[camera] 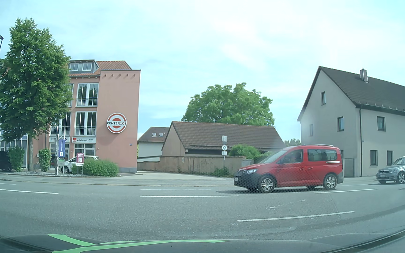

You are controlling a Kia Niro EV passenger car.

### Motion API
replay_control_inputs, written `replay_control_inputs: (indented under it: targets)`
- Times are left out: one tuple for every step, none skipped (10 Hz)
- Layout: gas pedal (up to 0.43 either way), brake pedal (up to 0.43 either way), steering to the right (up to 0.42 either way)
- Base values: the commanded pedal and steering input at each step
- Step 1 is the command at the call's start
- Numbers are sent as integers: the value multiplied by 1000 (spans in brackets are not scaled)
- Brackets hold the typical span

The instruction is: Follow the waypoints while adhering to traffic rules and regulations

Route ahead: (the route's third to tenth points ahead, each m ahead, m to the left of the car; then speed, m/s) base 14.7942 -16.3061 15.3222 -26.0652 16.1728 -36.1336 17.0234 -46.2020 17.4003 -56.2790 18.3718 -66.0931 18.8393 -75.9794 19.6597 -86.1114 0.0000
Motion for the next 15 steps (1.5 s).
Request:
replay_control_inputs:
  targets:
    - [0,287,241]
    - [0,287,241]
    - [0,280,241]
    - [0,287,241]
    - [0,287,241]
    - [0,287,241]
    - [0,287,241]
    - [0,287,241]
    - [0,287,241]
    - [0,287,241]
    - [0,293,242]
    - [0,287,241]
    - [0,287,241]
    - [0,287,242]
    - [0,287,241]
